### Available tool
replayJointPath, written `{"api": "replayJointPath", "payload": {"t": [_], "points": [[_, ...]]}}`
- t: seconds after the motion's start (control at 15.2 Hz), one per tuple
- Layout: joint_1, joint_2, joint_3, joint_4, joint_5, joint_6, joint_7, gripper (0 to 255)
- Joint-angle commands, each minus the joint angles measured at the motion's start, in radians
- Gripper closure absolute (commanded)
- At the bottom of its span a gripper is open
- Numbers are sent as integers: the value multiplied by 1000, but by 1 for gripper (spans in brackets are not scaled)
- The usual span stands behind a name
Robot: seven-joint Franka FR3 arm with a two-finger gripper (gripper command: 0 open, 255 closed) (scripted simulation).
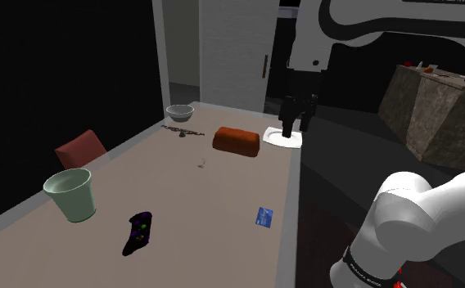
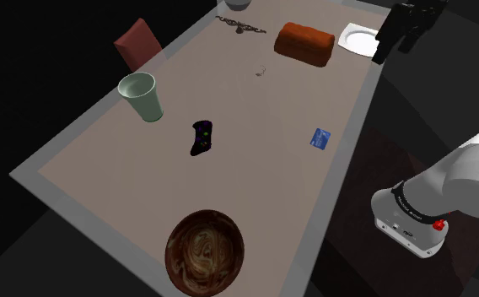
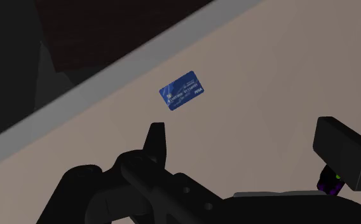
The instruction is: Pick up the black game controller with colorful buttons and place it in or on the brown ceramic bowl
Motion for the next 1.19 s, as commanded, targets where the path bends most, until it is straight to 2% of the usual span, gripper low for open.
{"api": "replayJointPath", "payload": {"t": [0.0,0.59,1.12], "points": [[0,0,0,0,0,0,0,0],[23,209,180,8,87,197,230,0],[31,477,317,111,89,354,439,0]]}}
